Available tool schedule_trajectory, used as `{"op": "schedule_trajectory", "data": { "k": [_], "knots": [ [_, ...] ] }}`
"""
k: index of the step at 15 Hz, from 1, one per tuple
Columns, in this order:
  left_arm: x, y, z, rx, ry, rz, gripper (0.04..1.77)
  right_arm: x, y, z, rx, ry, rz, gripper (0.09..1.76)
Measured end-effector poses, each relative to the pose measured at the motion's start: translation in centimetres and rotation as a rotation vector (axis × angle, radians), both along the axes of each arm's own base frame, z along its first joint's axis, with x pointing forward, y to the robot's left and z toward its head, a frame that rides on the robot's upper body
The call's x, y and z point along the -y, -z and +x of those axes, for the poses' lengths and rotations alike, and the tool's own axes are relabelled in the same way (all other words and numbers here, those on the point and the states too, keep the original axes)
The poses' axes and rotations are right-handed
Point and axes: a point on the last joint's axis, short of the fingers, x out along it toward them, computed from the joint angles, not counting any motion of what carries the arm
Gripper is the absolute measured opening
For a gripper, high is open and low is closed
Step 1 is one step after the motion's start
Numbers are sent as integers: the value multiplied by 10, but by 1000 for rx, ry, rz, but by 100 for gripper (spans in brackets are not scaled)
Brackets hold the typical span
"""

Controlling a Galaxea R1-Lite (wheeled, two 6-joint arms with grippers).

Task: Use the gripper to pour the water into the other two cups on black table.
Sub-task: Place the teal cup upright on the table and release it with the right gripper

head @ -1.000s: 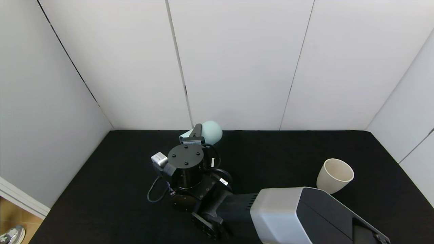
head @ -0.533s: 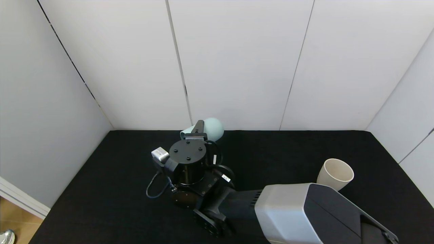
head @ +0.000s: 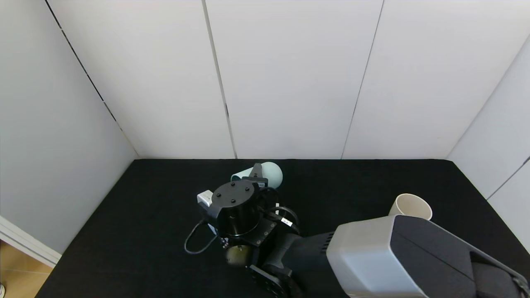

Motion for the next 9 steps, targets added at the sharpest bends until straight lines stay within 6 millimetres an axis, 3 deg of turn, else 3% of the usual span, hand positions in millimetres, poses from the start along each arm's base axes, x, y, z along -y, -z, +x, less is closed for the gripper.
{"op": "schedule_trajectory", "data": {
  "k": [4,9],
  "knots": [
    [0,0,0,0,0,0,172,27,3,-13,-230,-11,165,119],
    [0,0,0,-1,0,0,172,76,-27,-23,-643,17,629,119]
  ]
}}
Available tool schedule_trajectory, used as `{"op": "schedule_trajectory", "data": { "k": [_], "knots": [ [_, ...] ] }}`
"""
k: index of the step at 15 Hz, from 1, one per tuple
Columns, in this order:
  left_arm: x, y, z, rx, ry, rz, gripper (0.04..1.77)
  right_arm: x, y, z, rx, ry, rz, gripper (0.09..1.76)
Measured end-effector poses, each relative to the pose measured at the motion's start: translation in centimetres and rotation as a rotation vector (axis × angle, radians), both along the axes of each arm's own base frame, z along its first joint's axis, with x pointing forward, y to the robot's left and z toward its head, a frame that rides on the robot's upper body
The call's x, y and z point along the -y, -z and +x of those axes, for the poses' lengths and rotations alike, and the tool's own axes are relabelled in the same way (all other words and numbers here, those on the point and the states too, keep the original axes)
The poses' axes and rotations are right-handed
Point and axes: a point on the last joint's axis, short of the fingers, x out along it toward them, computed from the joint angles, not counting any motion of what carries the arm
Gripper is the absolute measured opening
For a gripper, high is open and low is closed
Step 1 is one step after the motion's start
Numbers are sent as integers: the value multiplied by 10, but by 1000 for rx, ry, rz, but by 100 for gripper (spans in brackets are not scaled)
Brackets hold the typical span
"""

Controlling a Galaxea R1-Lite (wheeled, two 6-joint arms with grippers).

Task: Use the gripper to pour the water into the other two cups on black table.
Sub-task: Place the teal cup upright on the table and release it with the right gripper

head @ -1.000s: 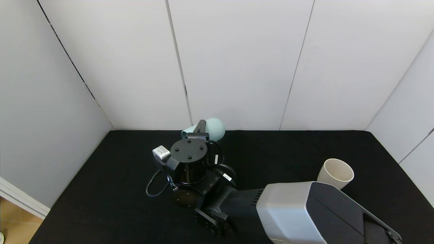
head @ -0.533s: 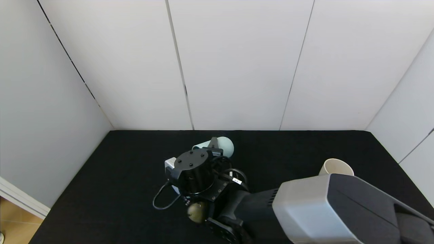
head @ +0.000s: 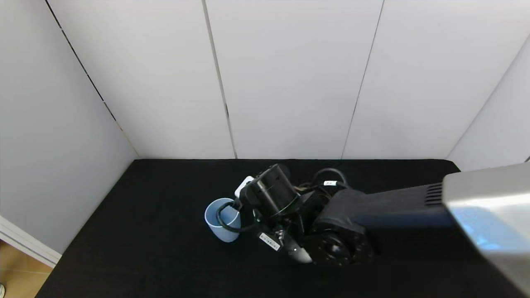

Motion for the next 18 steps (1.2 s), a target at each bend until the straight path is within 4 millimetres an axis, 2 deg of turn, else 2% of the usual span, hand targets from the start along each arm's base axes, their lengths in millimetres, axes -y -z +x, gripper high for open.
{"op": "schedule_trajectory", "data": {
  "k": [2,5,8,10,14,18],
  "knots": [
    [0,0,0,0,0,0,172,22,-15,-3,-92,-7,119,119],
    [0,0,0,0,0,0,172,51,-20,-12,-121,-27,269,119],
    [0,0,0,0,0,0,172,71,-14,-21,-31,-72,450,119],
    [0,0,0,0,0,0,172,87,-3,-27,-3,-78,502,119],
    [0,0,0,0,0,0,172,112,9,-25,-25,34,622,119],
    [0,0,0,1,0,0,172,127,15,-24,17,47,692,119]
  ]
}}
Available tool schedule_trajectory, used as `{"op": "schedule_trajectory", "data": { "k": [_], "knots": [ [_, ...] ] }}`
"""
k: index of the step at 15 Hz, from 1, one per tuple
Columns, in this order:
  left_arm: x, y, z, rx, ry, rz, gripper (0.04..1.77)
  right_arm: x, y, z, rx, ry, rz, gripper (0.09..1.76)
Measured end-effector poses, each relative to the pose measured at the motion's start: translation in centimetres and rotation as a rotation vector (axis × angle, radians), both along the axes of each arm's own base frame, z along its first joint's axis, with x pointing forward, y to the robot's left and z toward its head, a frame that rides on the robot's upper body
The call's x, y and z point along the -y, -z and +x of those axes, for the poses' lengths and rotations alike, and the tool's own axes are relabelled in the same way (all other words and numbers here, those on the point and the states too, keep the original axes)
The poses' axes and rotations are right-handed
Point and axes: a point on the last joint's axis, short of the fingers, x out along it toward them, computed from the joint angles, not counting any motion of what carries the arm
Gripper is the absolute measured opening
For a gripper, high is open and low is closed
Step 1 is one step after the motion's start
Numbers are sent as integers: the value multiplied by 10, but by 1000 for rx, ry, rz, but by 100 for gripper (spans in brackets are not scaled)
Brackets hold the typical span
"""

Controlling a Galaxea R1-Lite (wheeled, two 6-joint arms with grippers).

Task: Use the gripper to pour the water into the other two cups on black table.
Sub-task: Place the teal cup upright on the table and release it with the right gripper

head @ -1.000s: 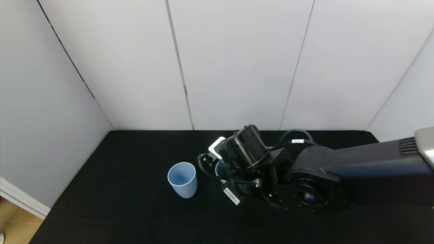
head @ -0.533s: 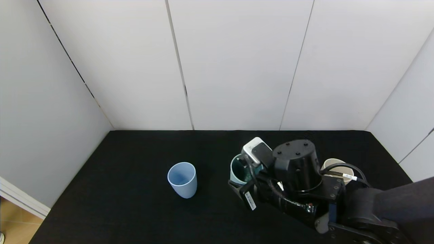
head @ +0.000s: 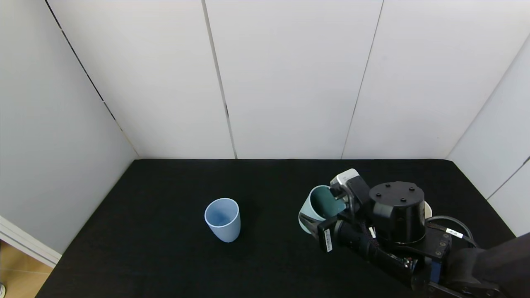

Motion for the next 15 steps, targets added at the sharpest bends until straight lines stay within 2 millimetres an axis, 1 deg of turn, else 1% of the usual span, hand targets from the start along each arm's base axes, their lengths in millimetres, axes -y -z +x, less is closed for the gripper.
{"op": "schedule_trajectory", "data": {
  "k": [3,6,11,15],
  "knots": [
    [0,0,0,0,0,0,172,5,9,0,-26,9,-17,119],
    [0,0,0,0,0,0,172,5,24,7,-58,26,-45,119],
    [0,0,0,0,0,0,172,0,49,17,-69,32,-54,119],
    [0,0,0,0,0,0,172,-3,70,19,-110,29,-95,119]
  ]
}}
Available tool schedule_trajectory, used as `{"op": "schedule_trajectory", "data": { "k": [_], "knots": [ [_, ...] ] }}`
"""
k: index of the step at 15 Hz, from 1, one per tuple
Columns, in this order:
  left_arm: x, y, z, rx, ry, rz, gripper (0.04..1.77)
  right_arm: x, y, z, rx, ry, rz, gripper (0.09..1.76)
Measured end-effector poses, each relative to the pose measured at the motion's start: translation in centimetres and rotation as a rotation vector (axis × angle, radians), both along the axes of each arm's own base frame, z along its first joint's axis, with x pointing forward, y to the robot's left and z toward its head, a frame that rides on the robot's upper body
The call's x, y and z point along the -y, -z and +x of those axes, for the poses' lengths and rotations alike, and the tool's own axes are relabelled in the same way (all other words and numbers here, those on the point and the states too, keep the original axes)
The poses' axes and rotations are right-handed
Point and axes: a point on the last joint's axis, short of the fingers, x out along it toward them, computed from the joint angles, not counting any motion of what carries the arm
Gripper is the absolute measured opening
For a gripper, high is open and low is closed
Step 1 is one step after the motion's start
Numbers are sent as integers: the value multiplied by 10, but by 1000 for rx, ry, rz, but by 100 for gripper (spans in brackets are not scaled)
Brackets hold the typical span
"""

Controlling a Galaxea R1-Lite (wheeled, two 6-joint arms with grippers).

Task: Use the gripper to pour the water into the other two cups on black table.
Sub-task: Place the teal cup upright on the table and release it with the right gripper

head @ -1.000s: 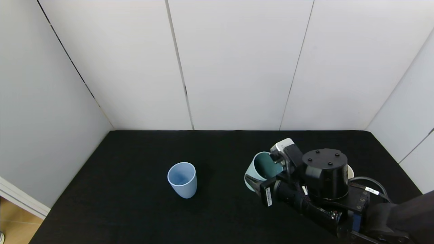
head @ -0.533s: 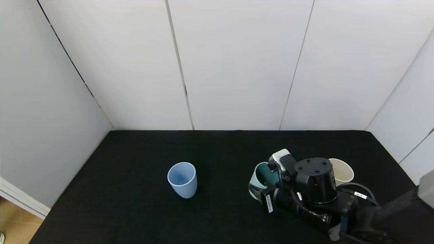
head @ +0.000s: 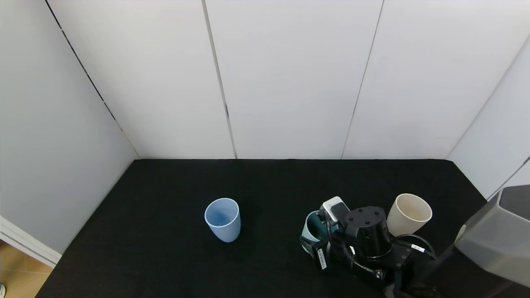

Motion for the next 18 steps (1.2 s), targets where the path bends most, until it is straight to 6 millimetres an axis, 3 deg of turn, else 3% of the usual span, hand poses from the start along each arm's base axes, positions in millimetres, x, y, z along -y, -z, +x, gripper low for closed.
{"op": "schedule_trajectory", "data": {
  "k": [6,11,14,18],
  "knots": [
    [0,0,0,0,0,0,172,-1,6,0,-12,-1,-11,120],
    [0,0,0,0,0,0,172,0,3,1,-4,7,-6,145],
    [0,0,0,0,0,0,172,2,-7,-1,15,7,9,153],
    [0,0,0,-1,0,0,172,6,-38,-13,75,-6,58,160]
  ]
}}
